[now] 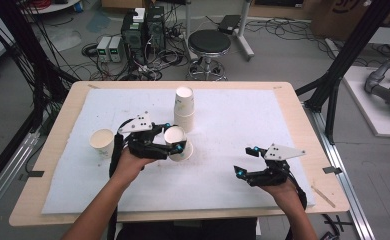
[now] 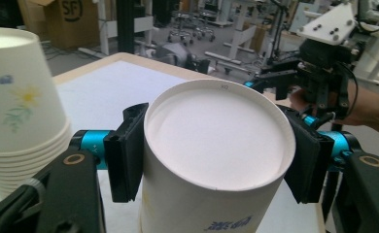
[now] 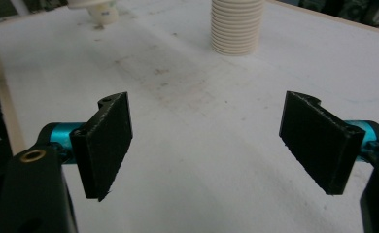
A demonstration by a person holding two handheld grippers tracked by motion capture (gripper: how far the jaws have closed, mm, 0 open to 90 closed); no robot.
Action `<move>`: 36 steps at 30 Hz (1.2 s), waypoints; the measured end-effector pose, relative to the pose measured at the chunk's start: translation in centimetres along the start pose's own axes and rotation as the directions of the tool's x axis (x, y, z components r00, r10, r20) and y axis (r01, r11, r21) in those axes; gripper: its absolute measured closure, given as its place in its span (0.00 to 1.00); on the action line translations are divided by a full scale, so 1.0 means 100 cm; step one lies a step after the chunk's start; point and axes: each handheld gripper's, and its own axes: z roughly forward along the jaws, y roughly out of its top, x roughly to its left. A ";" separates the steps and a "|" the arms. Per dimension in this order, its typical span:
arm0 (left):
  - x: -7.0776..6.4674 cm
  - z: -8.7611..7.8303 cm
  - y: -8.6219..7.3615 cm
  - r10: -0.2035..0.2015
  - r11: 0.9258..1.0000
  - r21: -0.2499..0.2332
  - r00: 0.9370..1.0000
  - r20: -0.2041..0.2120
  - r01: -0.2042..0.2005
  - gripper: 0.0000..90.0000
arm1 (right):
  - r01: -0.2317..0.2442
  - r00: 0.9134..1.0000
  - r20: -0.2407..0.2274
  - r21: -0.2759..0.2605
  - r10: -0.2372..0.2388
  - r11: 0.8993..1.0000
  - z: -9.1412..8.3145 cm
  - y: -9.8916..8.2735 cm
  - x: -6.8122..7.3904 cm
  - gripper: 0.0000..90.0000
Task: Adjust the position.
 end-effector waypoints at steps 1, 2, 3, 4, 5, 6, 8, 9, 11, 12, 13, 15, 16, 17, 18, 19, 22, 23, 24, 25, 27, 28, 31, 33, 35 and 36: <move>-0.001 0.002 -0.001 0.002 1.000 0.006 1.000 0.014 -0.003 0.38 | 0.003 1.000 -0.004 -0.002 -0.003 1.000 0.001 0.001 0.000 0.22; -0.002 0.003 -0.001 0.004 1.000 0.011 1.000 0.021 -0.004 0.38 | 0.002 1.000 -0.011 -0.003 -0.002 1.000 0.001 0.002 0.001 0.22; -0.003 0.004 -0.002 0.003 1.000 0.012 1.000 0.026 -0.003 0.38 | 0.004 1.000 -0.021 -0.005 -0.004 1.000 0.002 0.002 0.001 0.22; -0.004 0.005 -0.002 0.002 1.000 0.012 0.999 0.033 -0.002 0.38 | 0.004 1.000 -0.031 -0.010 -0.004 1.000 0.004 0.003 0.002 0.22; -0.005 0.006 -0.002 0.004 1.000 0.016 0.999 0.038 -0.005 0.38 | 0.001 0.999 -0.036 -0.008 -0.001 1.000 0.005 0.003 0.002 0.22; -0.005 0.007 -0.003 0.004 1.000 0.015 0.999 0.042 -0.005 0.38 | -0.004 0.999 -0.044 -0.007 0.004 1.000 0.006 0.004 0.003 0.22; -0.007 0.008 -0.003 0.001 1.000 0.018 0.999 0.050 -0.002 0.38 | 0.006 0.998 -0.059 -0.013 -0.006 1.000 0.009 0.006 0.004 0.22; -0.008 0.008 -0.004 0.003 1.000 0.020 0.998 0.055 -0.004 0.38 | 0.004 0.998 -0.069 -0.015 -0.005 1.000 0.010 0.006 0.005 0.22; -0.009 0.009 -0.004 0.004 1.000 0.023 0.998 0.064 -0.005 0.38 | 0.013 0.997 -0.082 -0.020 -0.014 1.000 0.012 0.008 0.007 0.22; -0.010 0.009 -0.004 0.002 1.000 0.023 0.998 0.068 -0.004 0.38 | 0.014 0.996 -0.090 -0.024 -0.016 1.000 0.013 0.008 0.009 0.22; -0.011 0.009 -0.004 0.006 1.000 0.024 0.997 0.078 -0.008 0.38 | 0.013 0.995 -0.096 -0.023 -0.016 1.000 0.013 0.009 0.009 0.22; -0.012 0.010 -0.004 0.005 1.000 0.025 0.996 0.088 -0.007 0.38 | 0.019 0.993 -0.114 -0.028 -0.023 0.999 0.015 0.011 0.011 0.22; -0.012 0.010 -0.004 0.004 1.000 0.026 0.995 0.096 -0.007 0.38 | 0.023 0.992 -0.121 -0.033 -0.027 0.999 0.016 0.012 0.012 0.22; -0.013 0.011 -0.004 0.005 1.000 0.026 0.995 0.100 -0.007 0.38 | 0.023 0.991 -0.131 -0.034 -0.027 0.999 0.017 0.014 0.013 0.22; -0.013 0.011 -0.004 0.004 1.000 0.027 0.995 0.101 -0.006 0.38 | 0.033 0.990 -0.138 -0.042 -0.038 0.999 0.019 0.015 0.014 0.22; -0.014 0.011 -0.004 0.005 1.000 0.028 0.994 0.110 -0.008 0.38 | 0.029 0.989 -0.143 -0.040 -0.034 0.999 0.019 0.016 0.015 0.22; -0.016 0.013 -0.004 0.009 0.999 0.033 0.992 0.125 -0.013 0.38 | 0.051 0.981 -0.185 -0.035 -0.057 0.998 0.025 0.020 0.018 0.22; -0.017 0.014 -0.005 0.008 0.999 0.034 0.991 0.131 -0.013 0.38 | 0.056 0.979 -0.195 -0.034 -0.061 0.998 0.027 0.021 0.019 0.22; -0.017 0.015 -0.005 0.008 0.999 0.036 0.991 0.133 -0.013 0.38 | 0.062 0.976 -0.206 -0.032 -0.067 0.998 0.029 0.022 0.020 0.22; -0.018 0.016 -0.005 0.012 0.999 0.040 0.990 0.139 -0.018 0.38 | 0.065 0.974 -0.214 -0.033 -0.071 0.997 0.030 0.022 0.021 0.22; -0.018 0.018 -0.004 0.011 0.999 0.045 0.989 0.151 -0.018 0.38 | 0.075 0.972 -0.222 -0.033 -0.081 0.997 0.033 0.025 0.022 0.22; -0.019 0.019 -0.004 0.012 0.999 0.046 0.987 0.158 -0.019 0.38 | 0.077 0.969 -0.235 -0.033 -0.083 0.996 0.034 0.026 0.023 0.22; -0.022 0.023 -0.004 0.014 0.998 0.055 0.984 0.180 -0.025 0.38 | 0.086 0.960 -0.263 -0.033 -0.092 0.996 0.040 0.030 0.026 0.22; -0.024 0.026 -0.004 0.018 0.998 0.061 0.981 0.195 -0.031 0.38 | 0.090 0.954 -0.285 -0.030 -0.095 0.995 0.044 0.031 0.029 0.22; -0.025 0.029 -0.004 0.019 0.997 0.067 0.978 0.206 -0.033 0.38 | 0.101 0.949 -0.296 -0.026 -0.104 0.995 0.047 0.031 0.031 0.22; -0.026 0.030 -0.004 0.021 0.997 0.072 0.977 0.211 -0.037 0.38 | 0.105 0.947 -0.303 -0.023 -0.107 0.994 0.049 0.031 0.032 0.22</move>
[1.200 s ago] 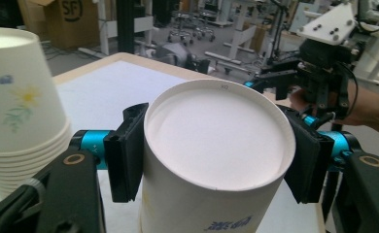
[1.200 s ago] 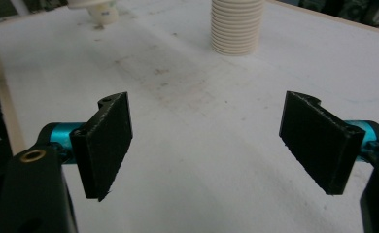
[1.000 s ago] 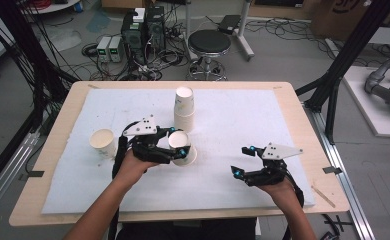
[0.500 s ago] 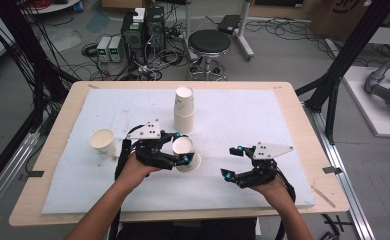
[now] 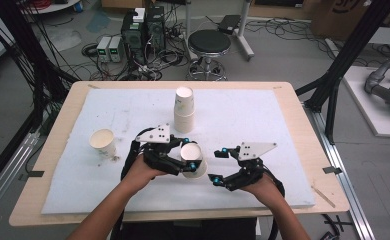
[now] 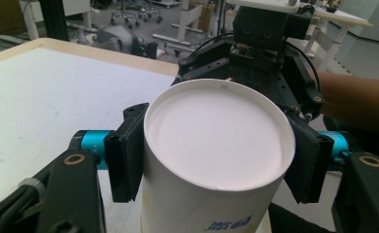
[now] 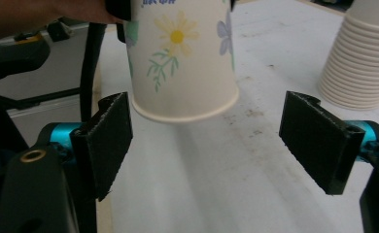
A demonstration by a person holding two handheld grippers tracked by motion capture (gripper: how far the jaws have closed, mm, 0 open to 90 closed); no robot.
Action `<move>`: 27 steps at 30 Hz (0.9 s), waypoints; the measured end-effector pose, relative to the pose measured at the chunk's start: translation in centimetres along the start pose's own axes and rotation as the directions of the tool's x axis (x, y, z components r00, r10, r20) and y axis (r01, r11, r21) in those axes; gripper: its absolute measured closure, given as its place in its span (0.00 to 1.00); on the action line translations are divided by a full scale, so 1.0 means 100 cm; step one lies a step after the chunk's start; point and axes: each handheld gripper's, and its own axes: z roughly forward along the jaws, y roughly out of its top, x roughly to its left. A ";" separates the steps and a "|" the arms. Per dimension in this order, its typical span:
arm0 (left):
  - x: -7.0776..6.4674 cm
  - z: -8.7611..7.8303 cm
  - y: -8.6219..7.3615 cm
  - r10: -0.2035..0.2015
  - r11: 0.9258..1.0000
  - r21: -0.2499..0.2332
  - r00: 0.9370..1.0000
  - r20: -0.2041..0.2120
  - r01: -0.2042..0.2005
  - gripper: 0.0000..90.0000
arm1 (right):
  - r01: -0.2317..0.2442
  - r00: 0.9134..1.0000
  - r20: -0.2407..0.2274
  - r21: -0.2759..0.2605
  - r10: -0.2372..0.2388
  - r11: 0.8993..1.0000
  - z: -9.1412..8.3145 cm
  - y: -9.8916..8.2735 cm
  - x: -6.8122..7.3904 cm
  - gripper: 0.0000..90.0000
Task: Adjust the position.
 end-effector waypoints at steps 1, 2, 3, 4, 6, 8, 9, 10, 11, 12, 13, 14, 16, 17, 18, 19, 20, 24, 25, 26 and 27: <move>0.000 0.001 0.000 0.000 1.000 -0.001 1.000 0.003 0.000 0.38 | 0.004 1.000 -0.003 0.002 -0.004 1.000 0.002 0.000 0.000 0.22; -0.001 0.002 0.000 0.003 1.000 0.002 1.000 0.007 -0.003 0.38 | 0.003 1.000 -0.012 0.005 -0.003 1.000 0.003 0.000 0.001 0.22; -0.001 0.003 0.000 0.001 1.000 0.003 1.000 0.011 -0.001 0.38 | 0.006 1.000 -0.015 0.007 -0.006 1.000 0.004 0.000 0.001 0.22; -0.001 0.004 0.000 0.002 1.000 0.002 1.000 0.013 -0.002 0.38 | 0.006 1.000 -0.021 0.009 -0.006 1.000 0.005 0.000 0.001 0.22; -0.002 0.005 0.000 0.005 1.000 0.005 1.000 0.019 -0.005 0.38 | 0.008 1.000 -0.030 0.010 -0.007 1.000 0.007 0.001 0.002 0.22; -0.002 0.007 0.000 0.007 1.000 0.003 1.000 0.022 -0.007 0.38 | 0.005 0.999 -0.036 0.014 -0.005 1.000 0.009 0.001 0.002 0.22; -0.002 0.007 0.000 0.008 1.000 0.004 1.000 0.024 -0.008 0.38 | 0.008 0.999 -0.042 0.015 -0.007 1.000 0.011 0.001 0.002 0.22; -0.003 0.008 0.000 0.008 1.000 0.003 1.000 0.025 -0.008 0.38 | 0.010 0.999 -0.043 0.015 -0.009 1.000 0.012 0.002 0.002 0.22; -0.003 0.009 0.000 0.009 1.000 0.005 1.000 0.027 -0.010 0.38 | 0.005 0.999 -0.046 0.015 -0.004 1.000 0.013 0.002 0.003 0.22; -0.003 0.009 0.000 0.010 1.000 0.005 1.000 0.027 -0.010 0.38 | 0.006 0.999 -0.051 0.016 -0.006 1.000 0.014 0.002 0.003 0.22; -0.003 0.010 0.000 0.012 1.000 0.003 0.999 0.030 -0.012 0.38 | 0.011 0.999 -0.050 0.015 -0.010 1.000 0.015 0.002 0.003 0.22; -0.003 0.010 0.000 0.013 1.000 0.005 0.999 0.032 -0.014 0.38 | 0.006 0.998 -0.056 0.018 -0.005 1.000 0.017 0.002 0.003 0.22; -0.003 0.011 0.000 0.014 1.000 0.001 0.999 0.036 -0.014 0.38 | 0.004 0.998 -0.062 0.018 -0.003 1.000 0.019 0.002 0.003 0.23; -0.004 0.011 0.000 0.011 1.000 -0.005 0.999 0.040 -0.011 0.38 | 0.003 0.998 -0.063 0.017 -0.002 1.000 0.020 0.003 0.003 0.23; -0.004 0.012 0.000 0.010 1.000 -0.007 0.999 0.044 -0.010 0.38 | -0.003 0.997 -0.071 0.014 0.004 1.000 0.021 0.003 0.004 0.23; -0.004 0.012 -0.001 0.009 1.000 -0.012 0.999 0.050 -0.008 0.38 | -0.004 0.997 -0.074 0.012 0.004 1.000 0.021 0.003 0.004 0.23; -0.005 0.013 -0.001 0.014 1.000 -0.016 0.998 0.057 -0.013 0.38 | -0.005 0.997 -0.079 0.012 0.006 1.000 0.023 0.003 0.003 0.23; -0.005 0.013 -0.001 0.014 0.999 -0.031 0.998 0.065 -0.012 0.39 | -0.042 0.993 -0.111 -0.015 0.040 0.999 0.024 0.000 0.001 0.26; -0.005 0.013 -0.001 0.014 0.999 -0.031 0.998 0.067 -0.012 0.39 | -0.040 0.993 -0.115 -0.018 0.038 0.999 0.024 0.000 0.001 0.27; -0.005 0.013 -0.001 0.016 0.999 -0.029 0.998 0.065 -0.014 0.39 | -0.041 0.992 -0.117 -0.017 0.039 0.999 0.023 0.000 0.001 0.28; -0.005 0.014 -0.001 0.020 0.999 -0.027 0.998 0.064 -0.019 0.39 | -0.037 0.993 -0.112 -0.016 0.035 0.999 0.024 0.000 0.001 0.30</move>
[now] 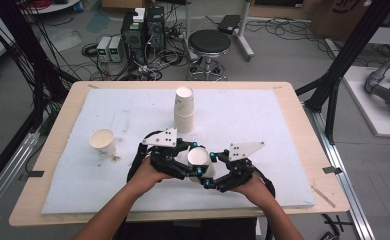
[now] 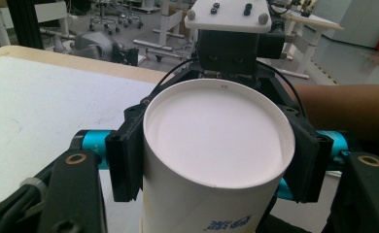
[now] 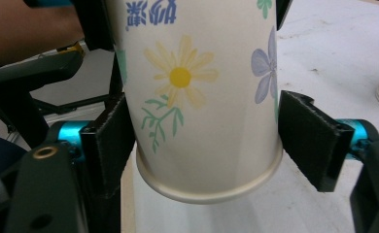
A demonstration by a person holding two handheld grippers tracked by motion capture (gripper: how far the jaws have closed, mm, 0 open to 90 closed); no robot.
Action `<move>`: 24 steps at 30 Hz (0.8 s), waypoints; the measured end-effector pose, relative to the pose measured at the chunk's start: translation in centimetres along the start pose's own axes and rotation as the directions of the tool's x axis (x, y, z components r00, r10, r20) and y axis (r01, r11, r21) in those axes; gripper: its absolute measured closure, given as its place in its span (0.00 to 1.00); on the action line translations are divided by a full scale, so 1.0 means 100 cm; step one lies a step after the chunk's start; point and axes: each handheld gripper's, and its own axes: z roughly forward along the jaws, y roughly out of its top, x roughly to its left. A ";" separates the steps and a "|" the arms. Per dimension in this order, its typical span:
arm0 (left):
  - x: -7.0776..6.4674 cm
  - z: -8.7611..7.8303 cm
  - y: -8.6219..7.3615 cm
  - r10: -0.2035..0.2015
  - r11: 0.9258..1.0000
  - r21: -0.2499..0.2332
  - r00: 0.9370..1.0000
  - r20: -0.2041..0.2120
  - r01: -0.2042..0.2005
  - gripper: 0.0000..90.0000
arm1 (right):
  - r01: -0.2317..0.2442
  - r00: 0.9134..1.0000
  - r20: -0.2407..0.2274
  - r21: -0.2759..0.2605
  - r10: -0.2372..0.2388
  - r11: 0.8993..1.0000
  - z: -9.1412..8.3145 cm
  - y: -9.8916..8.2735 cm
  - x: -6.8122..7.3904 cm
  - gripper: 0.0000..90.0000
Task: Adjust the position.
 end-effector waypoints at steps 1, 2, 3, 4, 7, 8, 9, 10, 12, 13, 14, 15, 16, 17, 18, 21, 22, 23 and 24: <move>0.000 0.000 0.000 0.003 1.000 0.001 1.000 0.002 -0.003 0.39 | 0.004 1.000 0.003 0.006 -0.004 1.000 0.000 0.000 0.000 0.30; 0.000 0.000 0.000 0.009 1.000 0.003 1.000 0.001 -0.009 0.40 | 0.007 1.000 0.004 0.008 -0.007 1.000 0.000 0.000 0.000 0.32; 0.000 0.000 0.000 0.015 1.000 0.002 1.000 0.000 -0.015 0.40 | 0.008 1.000 0.002 0.014 -0.008 1.000 0.000 0.000 0.000 0.33; 0.000 0.001 -0.001 0.018 1.000 -0.003 1.000 -0.001 -0.018 0.40 | 0.015 1.000 0.008 0.017 -0.015 1.000 -0.001 0.000 0.000 0.35; -0.001 0.001 -0.001 0.039 0.999 0.002 0.998 -0.054 -0.039 0.37 | 0.021 1.000 0.018 0.031 -0.022 0.999 -0.001 0.001 0.001 0.36; -0.001 0.001 -0.001 0.030 1.000 0.006 0.997 -0.078 -0.029 0.28 | 0.026 0.999 0.017 0.039 -0.027 0.999 -0.002 0.001 0.001 0.40; -0.001 0.001 -0.001 0.017 1.000 0.012 0.996 -0.087 -0.016 0.21 | 0.032 0.999 0.019 0.045 -0.033 0.999 -0.002 0.001 0.001 0.41; -0.001 0.000 -0.001 0.016 1.000 0.018 0.996 -0.086 -0.014 0.19 | 0.032 0.999 0.022 0.048 -0.033 0.998 -0.003 0.001 0.001 0.41; -0.001 -0.002 -0.001 0.022 0.999 0.030 0.996 -0.085 -0.019 0.19 | 0.047 0.998 0.029 0.071 -0.049 0.996 -0.004 0.001 0.001 0.41; 0.000 -0.003 -0.001 0.021 0.999 0.032 0.996 -0.089 -0.018 0.19 | 0.054 0.998 0.033 0.082 -0.057 0.995 -0.004 0.001 0.001 0.41; 0.000 -0.003 -0.001 0.020 0.999 0.030 0.995 -0.096 -0.017 0.19 | 0.058 0.998 0.032 0.091 -0.061 0.994 -0.004 0.001 0.002 0.41; 0.000 -0.005 0.000 0.021 0.999 0.033 0.995 -0.100 -0.018 0.19 | 0.061 0.997 0.032 0.094 -0.064 0.994 -0.004 0.002 0.002 0.41; 0.000 -0.006 0.000 0.018 0.999 0.034 0.995 -0.098 -0.015 0.19 | 0.066 0.997 0.038 0.102 -0.070 0.993 -0.004 0.003 0.002 0.41; 0.000 -0.007 0.000 0.019 0.999 0.038 0.995 -0.095 -0.015 0.19 | 0.073 0.996 0.044 0.114 -0.078 0.991 -0.005 0.003 0.002 0.41; 0.000 -0.008 0.001 0.017 0.999 0.042 0.996 -0.090 -0.013 0.19 | 0.078 0.995 0.049 0.121 -0.085 0.990 -0.005 0.004 0.002 0.41; 0.000 -0.011 0.003 0.028 0.997 0.076 0.996 -0.087 -0.022 0.20 | 0.097 0.992 0.060 0.163 -0.108 0.982 -0.006 0.007 0.002 0.41; 0.000 -0.012 0.003 0.028 0.996 0.083 0.996 -0.085 -0.020 0.20 | 0.104 0.992 0.058 0.183 -0.116 0.978 -0.006 0.009 0.002 0.41; 0.000 -0.013 0.004 0.027 0.996 0.090 0.996 -0.083 -0.019 0.20 | 0.113 0.990 0.064 0.199 -0.128 0.974 -0.005 0.010 0.002 0.41; 0.001 -0.014 0.004 0.027 0.995 0.098 0.996 -0.083 -0.018 0.20 | 0.123 0.988 0.065 0.213 -0.140 0.969 -0.005 0.012 0.002 0.41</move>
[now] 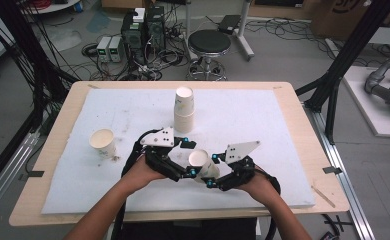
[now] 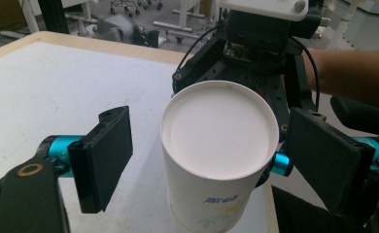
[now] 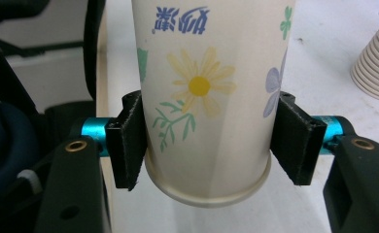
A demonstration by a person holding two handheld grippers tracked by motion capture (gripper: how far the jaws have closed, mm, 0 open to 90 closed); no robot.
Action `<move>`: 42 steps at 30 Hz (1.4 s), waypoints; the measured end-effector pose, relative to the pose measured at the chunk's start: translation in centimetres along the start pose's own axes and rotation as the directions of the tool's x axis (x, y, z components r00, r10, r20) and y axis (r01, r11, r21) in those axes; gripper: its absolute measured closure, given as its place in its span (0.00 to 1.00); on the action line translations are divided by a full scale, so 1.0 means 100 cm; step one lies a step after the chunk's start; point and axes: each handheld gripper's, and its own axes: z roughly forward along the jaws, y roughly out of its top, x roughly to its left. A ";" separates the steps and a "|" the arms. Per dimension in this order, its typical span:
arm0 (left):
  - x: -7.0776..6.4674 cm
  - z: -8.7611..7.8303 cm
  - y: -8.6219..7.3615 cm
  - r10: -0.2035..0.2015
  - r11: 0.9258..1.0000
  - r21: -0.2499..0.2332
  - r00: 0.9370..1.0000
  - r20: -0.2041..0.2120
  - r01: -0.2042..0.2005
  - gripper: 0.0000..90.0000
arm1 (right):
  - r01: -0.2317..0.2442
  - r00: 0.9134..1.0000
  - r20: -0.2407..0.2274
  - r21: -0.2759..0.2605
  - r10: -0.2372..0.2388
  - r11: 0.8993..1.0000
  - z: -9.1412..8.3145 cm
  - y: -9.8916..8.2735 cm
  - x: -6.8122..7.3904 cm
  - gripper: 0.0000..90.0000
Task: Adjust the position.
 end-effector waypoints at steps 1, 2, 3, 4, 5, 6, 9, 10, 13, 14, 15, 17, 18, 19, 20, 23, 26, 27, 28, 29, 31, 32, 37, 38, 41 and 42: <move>0.000 -0.001 0.000 0.001 1.000 0.005 1.000 -0.002 -0.001 0.20 | 0.010 1.000 0.004 0.017 -0.010 1.000 0.000 0.002 0.000 0.41; 0.000 -0.001 0.000 -0.002 1.000 0.011 1.000 -0.003 0.002 0.20 | 0.021 1.000 0.010 0.029 -0.021 0.999 0.000 0.003 0.000 0.41; 0.000 -0.001 0.001 0.001 1.000 0.021 1.000 0.001 -0.001 0.20 | 0.032 0.999 0.007 0.047 -0.032 0.998 0.001 0.005 0.000 0.41; 0.000 -0.002 0.001 0.003 1.000 0.030 1.000 0.000 -0.003 0.20 | 0.038 0.999 0.007 0.062 -0.039 0.997 0.002 0.006 -0.001 0.41; 0.001 -0.002 0.001 0.005 0.999 0.041 1.000 0.000 -0.005 0.21 | 0.039 0.999 0.014 0.078 -0.041 0.996 0.002 0.007 0.000 0.41; 0.001 -0.002 0.001 0.007 0.999 0.050 1.000 -0.001 -0.007 0.21 | 0.048 0.999 0.016 0.089 -0.050 0.995 0.003 0.008 0.000 0.41; 0.002 -0.001 0.002 0.014 0.995 0.097 1.000 0.001 -0.014 0.21 | 0.072 0.997 0.018 0.125 -0.075 0.990 0.005 0.012 0.000 0.41; 0.002 0.000 0.002 0.022 0.993 0.118 1.000 0.002 -0.022 0.21 | 0.072 0.997 0.013 0.136 -0.075 0.988 0.005 0.013 0.000 0.41; 0.001 0.002 0.005 0.041 0.984 0.171 0.999 0.016 -0.043 0.21 | 0.092 0.995 0.018 0.158 -0.096 0.983 0.005 0.018 0.000 0.41; 0.001 0.002 0.006 0.044 0.983 0.177 0.999 0.019 -0.047 0.21 | 0.096 0.995 0.014 0.170 -0.100 0.981 0.005 0.020 0.001 0.41; 0.001 0.003 0.007 0.043 0.982 0.181 0.999 0.021 -0.046 0.21 | 0.107 0.994 0.020 0.180 -0.112 0.978 0.005 0.021 0.000 0.41; 0.002 0.004 0.008 0.047 0.979 0.196 0.999 0.021 -0.050 0.21 | 0.111 0.993 0.011 0.210 -0.116 0.971 0.006 0.024 0.001 0.41; 0.002 0.005 0.009 0.049 0.977 0.205 0.998 0.027 -0.054 0.21 | 0.123 0.992 0.013 0.222 -0.129 0.967 0.007 0.025 0.001 0.41; 0.003 0.006 0.009 0.052 0.976 0.209 0.998 0.033 -0.057 0.22 | 0.131 0.990 0.014 0.239 -0.138 0.962 0.008 0.027 0.002 0.41; 0.003 0.006 0.010 0.053 0.973 0.223 0.998 0.037 -0.060 0.23 | 0.134 0.990 0.011 0.253 -0.142 0.958 0.008 0.028 0.002 0.41; 0.004 0.010 0.009 0.052 0.968 0.244 0.998 0.041 -0.060 0.24 | 0.144 0.988 0.013 0.286 -0.154 0.947 0.009 0.031 0.003 0.40; 0.005 0.012 0.008 0.048 0.965 0.256 0.998 0.042 -0.057 0.25 | 0.161 0.985 0.012 0.305 -0.172 0.939 0.010 0.034 0.003 0.40; 0.005 0.012 0.008 0.047 0.964 0.260 0.998 0.044 -0.057 0.26 | 0.169 0.984 0.009 0.307 -0.180 0.937 0.011 0.035 0.003 0.40; 0.006 0.013 0.008 0.048 0.964 0.261 0.998 0.043 -0.058 0.27 | 0.163 0.985 0.009 0.316 -0.175 0.935 0.011 0.035 0.004 0.40; 0.006 0.013 0.007 0.046 0.962 0.267 0.998 0.045 -0.057 0.27 | 0.168 0.984 0.006 0.319 -0.180 0.933 0.011 0.036 0.004 0.40; 0.006 0.014 0.007 0.043 0.961 0.270 0.998 0.048 -0.054 0.29 | 0.173 0.982 0.008 0.336 -0.186 0.926 0.012 0.037 0.004 0.40; 0.006 0.014 0.007 0.049 0.959 0.278 0.997 0.052 -0.061 0.30 | 0.176 0.982 0.008 0.347 -0.191 0.921 0.013 0.037 0.004 0.40; 0.007 0.015 0.005 0.041 0.955 0.291 0.996 0.080 -0.063 0.37 | 0.177 0.982 -0.001 0.367 -0.190 0.913 0.015 0.038 0.005 0.40; 0.006 0.016 0.005 0.045 0.953 0.295 0.996 0.082 -0.068 0.39 | 0.175 0.982 0.001 0.370 -0.189 0.912 0.016 0.038 0.005 0.40; 0.006 0.018 0.004 0.045 0.950 0.305 0.995 0.086 -0.070 0.39 | 0.173 0.983 -0.010 0.382 -0.183 0.908 0.017 0.037 0.005 0.39; 0.006 0.018 0.004 0.048 0.947 0.313 0.995 0.090 -0.074 0.40 | 0.177 0.982 -0.010 0.390 -0.188 0.904 0.017 0.037 0.005 0.39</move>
